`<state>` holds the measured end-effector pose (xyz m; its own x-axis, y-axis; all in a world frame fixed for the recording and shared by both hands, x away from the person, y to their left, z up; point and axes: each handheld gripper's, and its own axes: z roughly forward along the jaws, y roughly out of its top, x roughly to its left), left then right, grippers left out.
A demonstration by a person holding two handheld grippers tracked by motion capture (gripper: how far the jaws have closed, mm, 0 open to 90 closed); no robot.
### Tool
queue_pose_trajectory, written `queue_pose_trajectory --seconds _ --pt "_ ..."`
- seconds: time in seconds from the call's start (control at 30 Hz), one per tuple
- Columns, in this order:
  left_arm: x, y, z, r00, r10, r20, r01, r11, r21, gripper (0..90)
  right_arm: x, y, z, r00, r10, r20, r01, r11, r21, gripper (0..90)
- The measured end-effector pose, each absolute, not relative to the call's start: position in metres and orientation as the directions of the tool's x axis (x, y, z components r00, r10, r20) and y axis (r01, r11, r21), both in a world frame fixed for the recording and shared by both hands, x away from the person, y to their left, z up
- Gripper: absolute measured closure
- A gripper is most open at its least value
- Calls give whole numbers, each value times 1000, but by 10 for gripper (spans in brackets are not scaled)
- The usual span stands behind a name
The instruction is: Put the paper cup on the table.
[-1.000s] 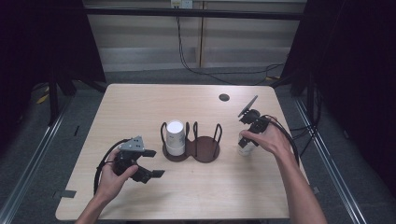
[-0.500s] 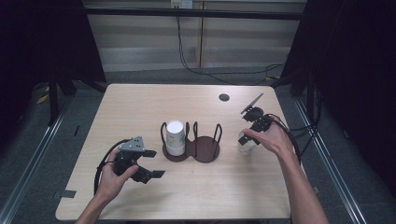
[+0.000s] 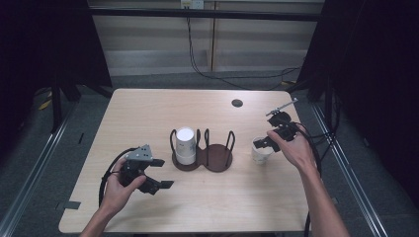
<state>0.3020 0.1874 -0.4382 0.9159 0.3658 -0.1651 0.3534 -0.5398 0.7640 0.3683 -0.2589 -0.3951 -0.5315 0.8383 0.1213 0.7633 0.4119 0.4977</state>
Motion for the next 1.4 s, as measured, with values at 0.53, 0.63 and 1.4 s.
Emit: queue_pose_trajectory --seconds 0.53,0.63,1.4 --pt "296 197 -440 901 406 -155 366 -516 774 162 330 -249 -390 -521 844 127 626 277 729 140" --pt "296 197 -440 899 413 -148 365 -515 776 162 317 -248 -395 -519 844 133 588 240 773 140" --pt "282 201 -447 884 445 -143 374 -489 788 162 250 -225 -429 -534 819 208 480 91 873 139"
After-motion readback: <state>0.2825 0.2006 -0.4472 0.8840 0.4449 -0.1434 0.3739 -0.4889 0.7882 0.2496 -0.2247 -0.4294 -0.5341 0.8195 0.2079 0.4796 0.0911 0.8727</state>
